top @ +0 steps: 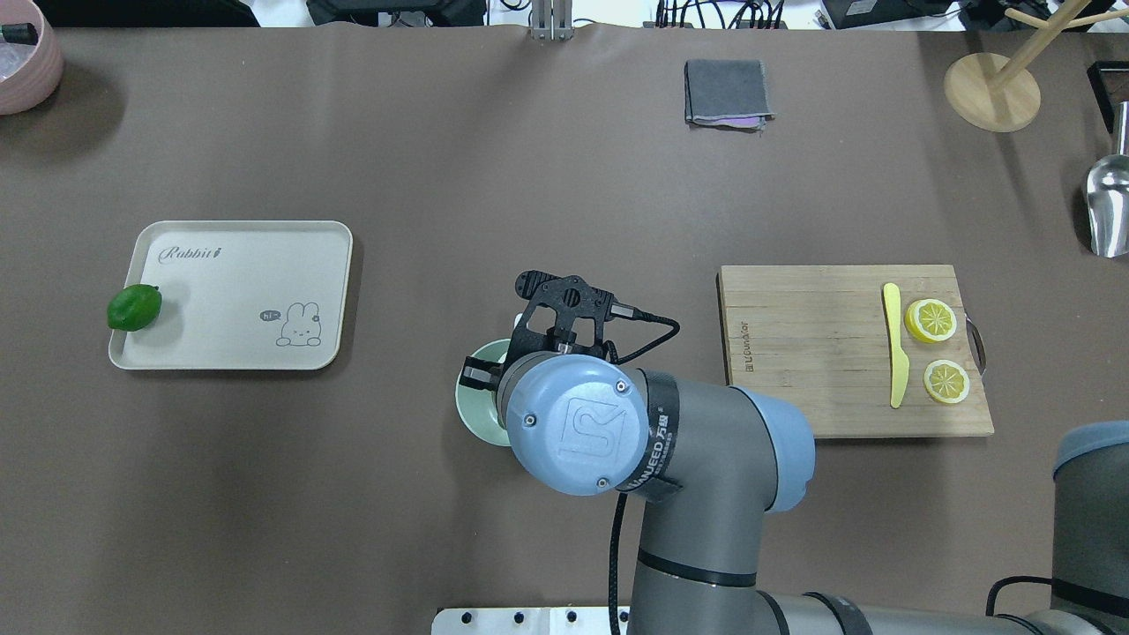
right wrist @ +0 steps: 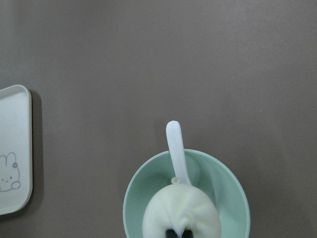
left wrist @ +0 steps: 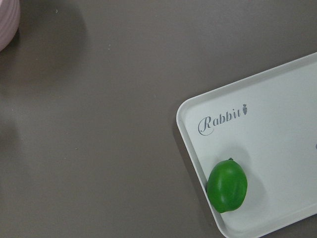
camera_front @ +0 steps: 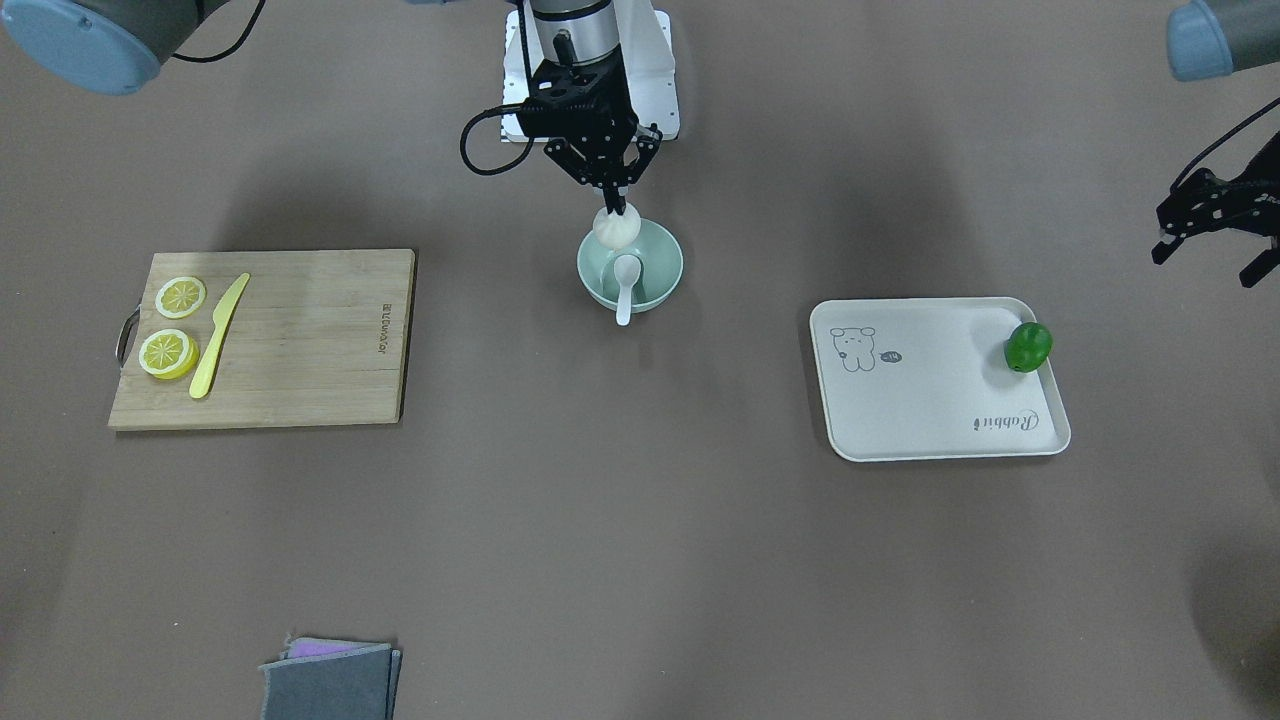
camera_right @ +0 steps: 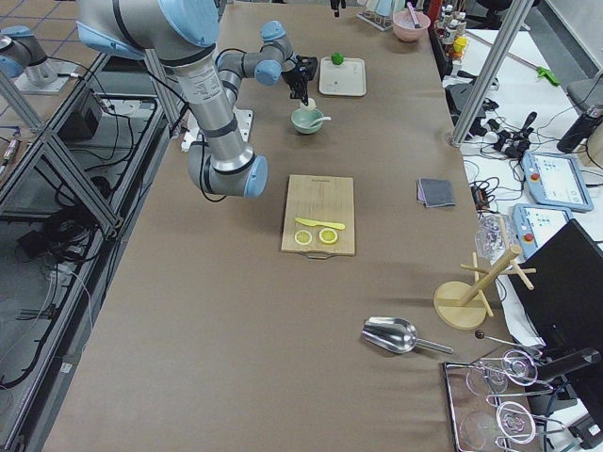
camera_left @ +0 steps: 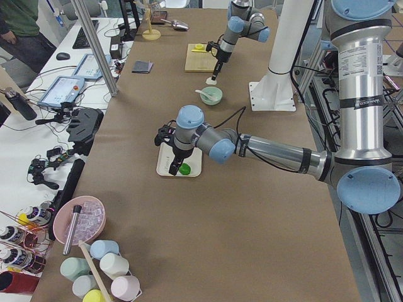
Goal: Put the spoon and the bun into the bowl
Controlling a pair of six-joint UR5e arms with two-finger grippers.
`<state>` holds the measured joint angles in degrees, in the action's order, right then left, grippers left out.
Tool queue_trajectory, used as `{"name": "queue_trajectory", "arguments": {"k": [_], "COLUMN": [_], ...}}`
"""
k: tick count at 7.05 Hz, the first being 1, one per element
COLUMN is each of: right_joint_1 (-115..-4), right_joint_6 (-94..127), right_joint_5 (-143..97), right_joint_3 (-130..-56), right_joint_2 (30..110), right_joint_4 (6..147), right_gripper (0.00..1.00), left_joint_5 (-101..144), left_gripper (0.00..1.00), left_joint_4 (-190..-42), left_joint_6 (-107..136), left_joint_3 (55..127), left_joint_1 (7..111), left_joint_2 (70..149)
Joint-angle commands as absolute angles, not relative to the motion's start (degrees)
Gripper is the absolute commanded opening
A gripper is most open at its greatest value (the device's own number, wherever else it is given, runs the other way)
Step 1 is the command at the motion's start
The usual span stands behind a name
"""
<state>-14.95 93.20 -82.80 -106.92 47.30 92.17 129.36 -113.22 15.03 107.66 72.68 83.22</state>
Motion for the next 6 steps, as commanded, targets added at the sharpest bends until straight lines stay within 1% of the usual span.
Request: {"name": "queue_trajectory", "arguments": {"k": [1, 4, 5, 6], "right_joint_1": [-14.0, -16.6, -20.4, -25.0], "right_joint_6": [93.4, 91.6, 89.0, 85.9], "right_joint_5": [-80.7, -82.8, -87.2, -92.1], "right_joint_3": [-106.5, -107.7, -107.7, -107.7], "right_joint_2": [46.0, 45.3, 45.5, 46.4], "right_joint_4": [92.2, 92.5, 92.7, 92.8], "right_gripper": [1.0, 1.0, 1.0, 1.0], "left_joint_5": [129.4, 129.2, 129.4, 128.2], "left_gripper": [0.99, 0.99, 0.99, 0.99], "left_joint_4": [-113.4, -113.5, -114.8, -115.2], "left_joint_6": [15.0, 14.2, 14.4, 14.2], "left_joint_3": [107.7, 107.3, 106.4, 103.9], "left_joint_1": [72.7, 72.7, 72.7, 72.9], "left_joint_2": [82.4, 81.7, 79.9, 77.5]}}
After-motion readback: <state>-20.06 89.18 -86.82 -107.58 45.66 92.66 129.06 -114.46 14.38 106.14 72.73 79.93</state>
